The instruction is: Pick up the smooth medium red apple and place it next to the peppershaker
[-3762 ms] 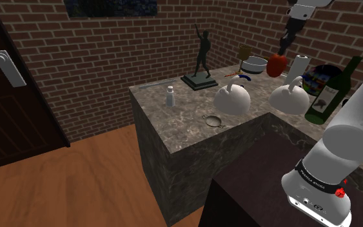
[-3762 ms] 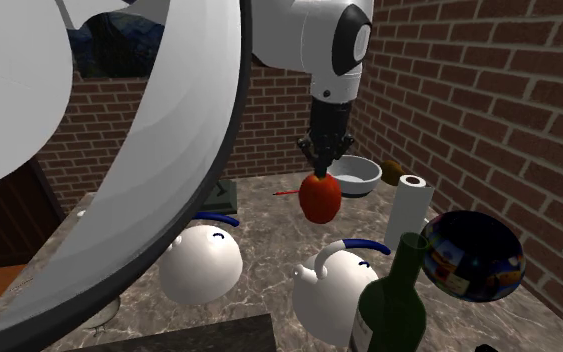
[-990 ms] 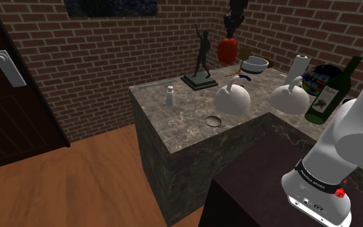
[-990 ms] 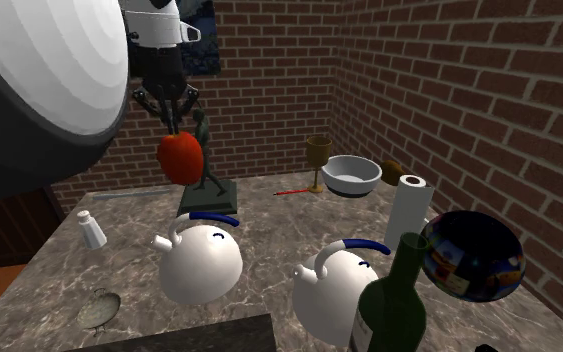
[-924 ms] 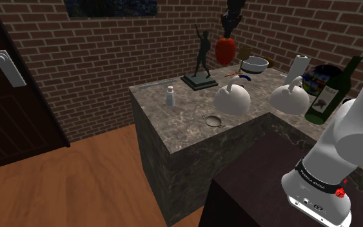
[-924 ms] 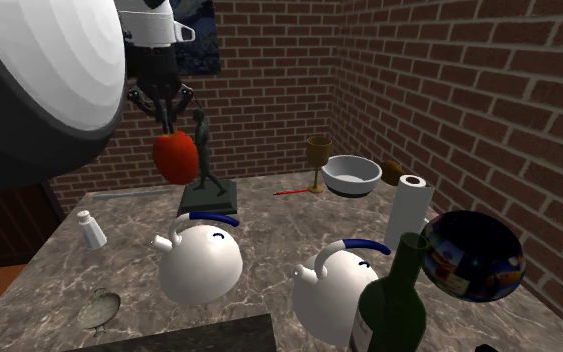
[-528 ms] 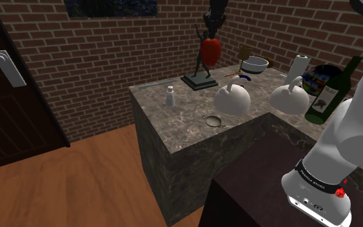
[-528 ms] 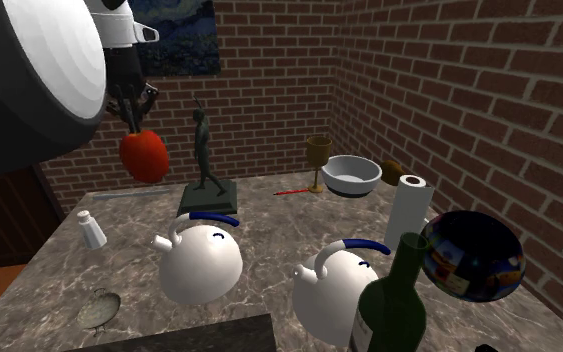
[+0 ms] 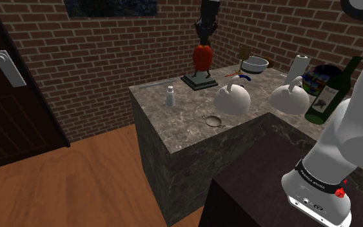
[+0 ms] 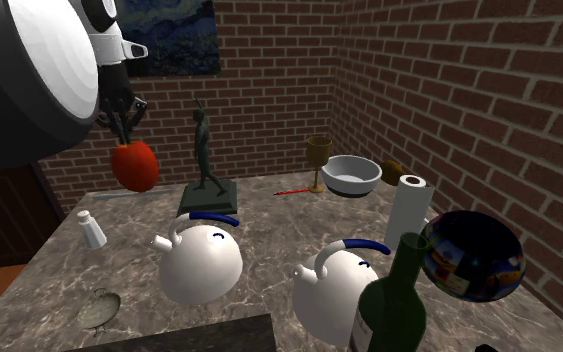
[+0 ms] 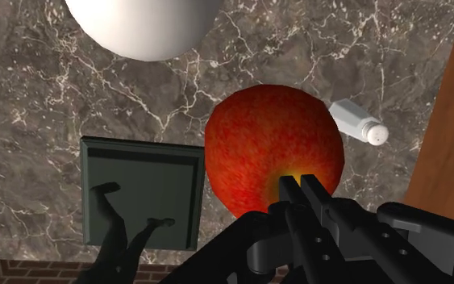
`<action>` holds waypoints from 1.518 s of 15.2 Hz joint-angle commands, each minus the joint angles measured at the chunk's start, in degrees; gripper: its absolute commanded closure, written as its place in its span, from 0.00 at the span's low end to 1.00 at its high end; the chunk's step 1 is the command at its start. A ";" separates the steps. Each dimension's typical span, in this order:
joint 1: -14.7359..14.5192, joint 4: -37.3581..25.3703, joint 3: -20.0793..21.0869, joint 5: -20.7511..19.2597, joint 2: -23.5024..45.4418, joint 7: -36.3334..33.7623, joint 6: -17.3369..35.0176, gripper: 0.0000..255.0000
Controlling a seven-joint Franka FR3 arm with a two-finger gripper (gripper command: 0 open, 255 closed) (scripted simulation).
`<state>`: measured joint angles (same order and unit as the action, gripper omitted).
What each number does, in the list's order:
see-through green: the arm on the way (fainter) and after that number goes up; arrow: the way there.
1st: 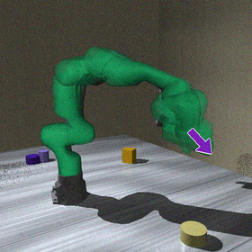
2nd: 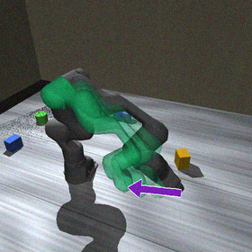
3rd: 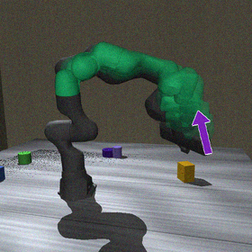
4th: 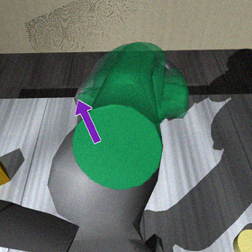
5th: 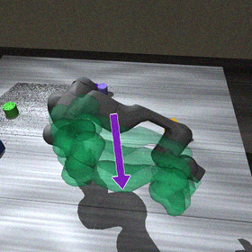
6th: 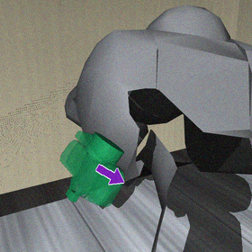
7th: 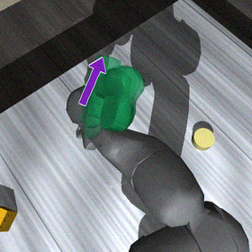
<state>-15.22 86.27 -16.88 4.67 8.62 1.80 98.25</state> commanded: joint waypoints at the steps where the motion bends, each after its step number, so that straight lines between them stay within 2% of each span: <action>1: -0.17 2.17 0.08 -0.12 -0.40 -0.10 1.84 1.00; 23: -0.43 17.88 0.37 0.58 0.62 0.86 18.50 1.00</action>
<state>-15.64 103.72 -16.54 5.16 9.02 2.62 116.07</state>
